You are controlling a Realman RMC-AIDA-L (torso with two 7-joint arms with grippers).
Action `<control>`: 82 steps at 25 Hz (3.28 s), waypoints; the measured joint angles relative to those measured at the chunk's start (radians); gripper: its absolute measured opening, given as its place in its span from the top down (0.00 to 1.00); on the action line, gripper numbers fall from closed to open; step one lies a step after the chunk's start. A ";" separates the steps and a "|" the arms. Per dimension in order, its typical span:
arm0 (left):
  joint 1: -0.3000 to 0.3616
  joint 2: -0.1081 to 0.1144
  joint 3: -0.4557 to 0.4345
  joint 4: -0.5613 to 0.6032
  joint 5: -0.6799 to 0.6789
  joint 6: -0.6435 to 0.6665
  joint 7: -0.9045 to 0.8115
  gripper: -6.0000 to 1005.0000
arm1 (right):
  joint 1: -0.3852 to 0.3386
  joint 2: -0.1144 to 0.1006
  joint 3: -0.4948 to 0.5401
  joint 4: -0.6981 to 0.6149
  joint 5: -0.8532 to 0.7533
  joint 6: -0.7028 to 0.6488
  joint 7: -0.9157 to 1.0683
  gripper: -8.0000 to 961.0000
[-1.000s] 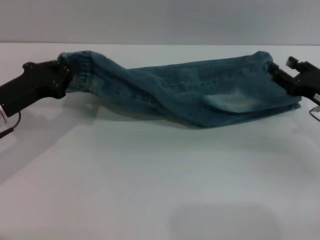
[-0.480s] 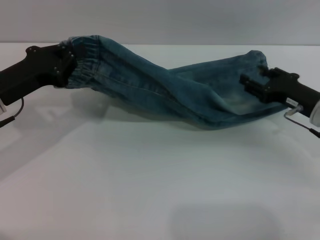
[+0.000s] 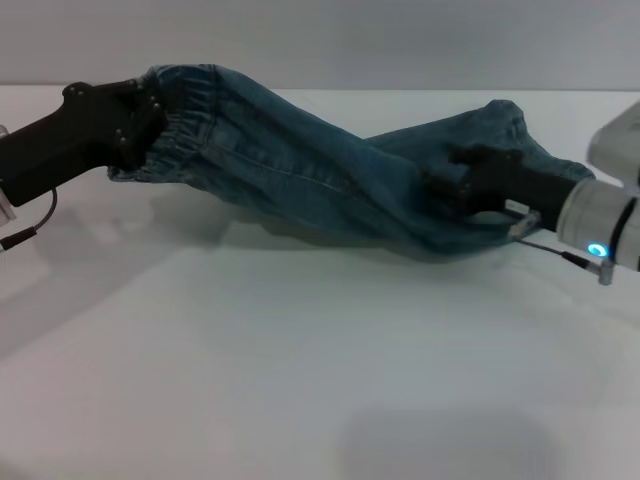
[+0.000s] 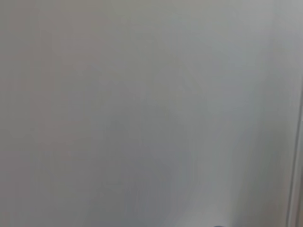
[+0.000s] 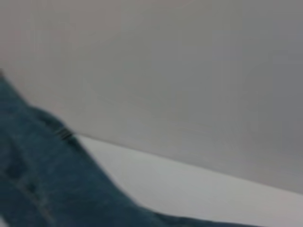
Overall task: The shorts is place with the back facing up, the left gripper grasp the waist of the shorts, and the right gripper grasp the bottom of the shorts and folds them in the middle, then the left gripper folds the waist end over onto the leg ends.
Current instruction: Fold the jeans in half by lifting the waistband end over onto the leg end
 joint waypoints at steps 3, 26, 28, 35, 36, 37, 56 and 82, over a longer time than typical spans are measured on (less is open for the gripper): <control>-0.001 0.000 -0.003 0.010 0.000 0.013 -0.004 0.96 | 0.017 0.002 -0.052 0.006 0.004 -0.016 0.027 0.37; -0.024 -0.003 -0.003 0.013 0.000 0.017 -0.006 0.96 | 0.136 0.012 -0.334 -0.003 0.006 -0.182 0.290 0.38; -0.025 -0.003 -0.004 0.013 0.000 0.019 -0.006 0.96 | 0.147 0.012 -0.348 -0.003 0.006 -0.189 0.306 0.37; -0.025 -0.005 -0.005 0.013 0.000 0.030 -0.006 0.96 | 0.174 0.013 -0.391 -0.025 0.006 -0.231 0.372 0.38; -0.024 -0.005 -0.004 0.013 0.000 0.031 -0.006 0.96 | 0.176 0.013 -0.404 -0.035 0.006 -0.239 0.391 0.38; -0.024 -0.005 -0.004 0.013 0.000 0.032 -0.006 0.96 | 0.177 0.013 -0.418 -0.050 0.006 -0.244 0.409 0.38; -0.014 -0.004 -0.005 0.010 0.000 0.042 0.001 0.96 | 0.112 0.000 -0.539 -0.183 -0.002 -0.181 0.657 0.37; -0.001 -0.007 0.035 -0.012 0.011 0.186 0.005 0.91 | -0.140 0.001 -0.109 -0.174 0.165 -0.036 0.373 0.38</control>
